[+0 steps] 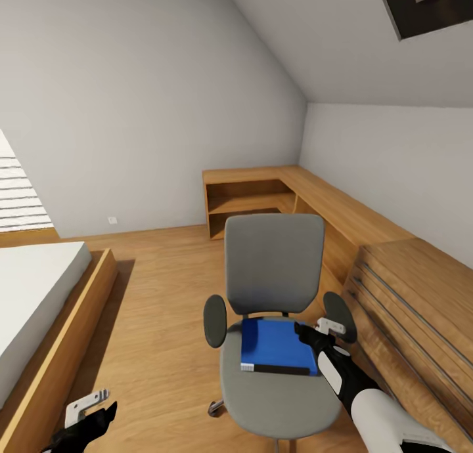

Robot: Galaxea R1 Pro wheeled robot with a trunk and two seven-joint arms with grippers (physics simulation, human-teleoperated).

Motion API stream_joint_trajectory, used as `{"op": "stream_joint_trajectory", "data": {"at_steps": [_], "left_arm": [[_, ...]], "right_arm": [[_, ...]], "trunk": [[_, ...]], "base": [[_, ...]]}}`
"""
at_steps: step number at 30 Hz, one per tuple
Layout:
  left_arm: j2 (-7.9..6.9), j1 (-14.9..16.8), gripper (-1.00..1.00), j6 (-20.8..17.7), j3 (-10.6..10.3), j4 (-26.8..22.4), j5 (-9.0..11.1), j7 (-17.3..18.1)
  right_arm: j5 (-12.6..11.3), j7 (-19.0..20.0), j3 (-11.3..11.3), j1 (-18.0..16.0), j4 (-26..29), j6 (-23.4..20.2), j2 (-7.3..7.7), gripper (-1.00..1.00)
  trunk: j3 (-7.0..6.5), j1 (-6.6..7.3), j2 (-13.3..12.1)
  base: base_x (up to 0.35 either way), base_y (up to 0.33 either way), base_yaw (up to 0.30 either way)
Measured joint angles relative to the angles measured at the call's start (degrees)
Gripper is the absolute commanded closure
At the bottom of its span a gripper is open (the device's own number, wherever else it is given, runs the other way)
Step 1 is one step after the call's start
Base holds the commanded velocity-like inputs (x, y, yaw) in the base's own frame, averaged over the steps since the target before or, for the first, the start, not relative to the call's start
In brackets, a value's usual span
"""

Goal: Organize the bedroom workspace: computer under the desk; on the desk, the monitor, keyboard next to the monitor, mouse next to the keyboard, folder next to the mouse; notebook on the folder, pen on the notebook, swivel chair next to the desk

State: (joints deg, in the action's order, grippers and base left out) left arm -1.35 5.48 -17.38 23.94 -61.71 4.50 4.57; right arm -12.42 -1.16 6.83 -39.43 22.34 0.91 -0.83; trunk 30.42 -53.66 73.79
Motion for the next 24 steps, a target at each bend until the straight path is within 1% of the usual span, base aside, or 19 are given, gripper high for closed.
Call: {"op": "stream_joint_trajectory", "data": {"at_steps": [1,3,4,5,7,11,17,19,24], "left_arm": [[0.14,0.0,-1.0,-0.3,-0.2,-0.6,0.0,0.0],[1.09,0.0,-1.0,-1.0,-1.1,-2.0,0.1,0.0],[1.35,0.0,-1.0,-1.1,-1.3,-2.2,0.1,0.0],[1.75,0.0,-1.0,-1.1,-1.5,-2.3,0.1,-0.1],[2.31,0.0,-1.0,-0.9,-1.6,-0.9,0.0,-0.2],[2.49,0.0,-1.0,-0.4,-1.6,1.0,0.0,-0.1],[2.39,0.0,-1.0,0.1,-1.6,1.8,0.0,-0.1],[2.41,0.0,-1.0,0.2,-1.7,1.9,0.0,-0.1],[2.45,0.0,-1.0,0.2,-1.7,1.9,0.0,-0.1]], "right_arm": [[0.0,0.0,0.0,0.0,0.0,-0.3,0.01,-1.0],[0.0,0.1,0.0,0.0,0.1,-1.9,0.04,-1.0],[0.0,0.1,0.0,0.0,0.1,-2.3,0.05,-1.0],[0.0,0.1,0.0,0.0,0.1,-2.8,0.06,-1.0],[0.0,0.2,0.0,0.0,0.4,-3.5,0.08,-1.0],[-0.2,0.1,0.0,0.0,1.6,-3.8,0.08,-1.0],[-0.1,0.2,0.0,0.0,2.1,-3.9,0.3,-1.0],[-0.1,0.3,0.1,0.0,2.1,-3.9,1.13,-1.0],[-0.3,0.4,0.0,0.0,2.0,-3.9,2.14,-1.0]], "trunk": [[0.18,-0.22,0.4],[0.54,-0.66,1.2],[0.72,-0.88,1.6],[0.9,-1.1,2.0],[1.26,-1.54,2.8],[1.98,-2.42,4.4],[3.05,-3.73,6.8],[3.41,-4.17,7.6],[4.31,-5.27,9.6]], "base": [[0.0,0.0,0.0],[0.0,0.0,0.0],[0.0,0.0,0.0],[0.0,0.0,0.0],[0.0,0.0,0.0],[0.0,0.0,0.0],[0.0,0.0,0.0],[0.0,0.0,0.0],[0.0,0.0,0.0]]}}
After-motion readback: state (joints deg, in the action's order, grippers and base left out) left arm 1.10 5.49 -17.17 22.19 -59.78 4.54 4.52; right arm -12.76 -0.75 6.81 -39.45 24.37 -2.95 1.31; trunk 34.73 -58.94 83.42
